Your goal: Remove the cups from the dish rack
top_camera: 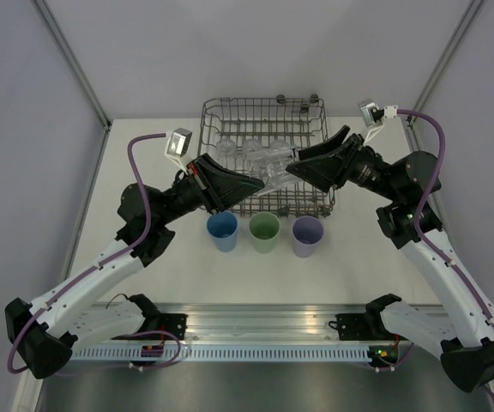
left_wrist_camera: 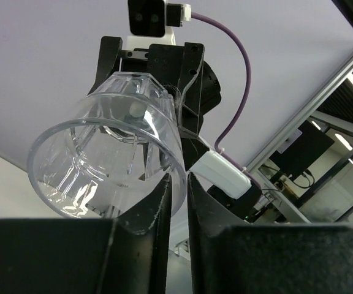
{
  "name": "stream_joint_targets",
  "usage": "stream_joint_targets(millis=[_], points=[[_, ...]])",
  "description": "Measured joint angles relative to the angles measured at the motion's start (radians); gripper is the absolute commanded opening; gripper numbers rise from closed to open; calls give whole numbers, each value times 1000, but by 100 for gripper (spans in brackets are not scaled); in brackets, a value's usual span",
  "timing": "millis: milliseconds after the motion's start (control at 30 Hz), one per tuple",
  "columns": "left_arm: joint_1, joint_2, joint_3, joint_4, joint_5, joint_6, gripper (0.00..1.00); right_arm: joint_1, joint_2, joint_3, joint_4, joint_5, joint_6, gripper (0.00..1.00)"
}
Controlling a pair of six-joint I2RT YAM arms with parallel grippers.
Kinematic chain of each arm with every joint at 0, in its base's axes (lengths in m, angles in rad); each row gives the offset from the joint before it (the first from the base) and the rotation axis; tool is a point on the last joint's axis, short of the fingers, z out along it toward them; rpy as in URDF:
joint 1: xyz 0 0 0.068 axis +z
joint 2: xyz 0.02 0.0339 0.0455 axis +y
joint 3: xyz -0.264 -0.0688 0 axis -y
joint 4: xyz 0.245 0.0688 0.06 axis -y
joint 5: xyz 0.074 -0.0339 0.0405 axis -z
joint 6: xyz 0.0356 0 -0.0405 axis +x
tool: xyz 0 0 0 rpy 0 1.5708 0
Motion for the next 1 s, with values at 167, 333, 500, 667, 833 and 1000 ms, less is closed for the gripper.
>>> stream_joint_targets(millis=[167, 333, 500, 667, 833, 1000], points=[[-3, 8, 0, -2, -5, 29, 2, 0, -9, -12, -1, 9, 0, 33], [-2, 8, 0, -21, -16, 72, 2, -1, -14, -28, -5, 23, 5, 45], [-5, 1, 0, -53, -16, 121, 2, -1, -37, -37, -44, 33, -28, 83], [-8, -5, 19, -138, -21, 174, 2, 3, -60, -35, -113, 50, -120, 98], [-9, -18, 80, -351, -29, 303, 2, 5, -77, 18, -327, 131, -272, 98], [-9, -40, 153, -594, -26, 443, 2, 5, -110, 87, -534, 225, -425, 98]])
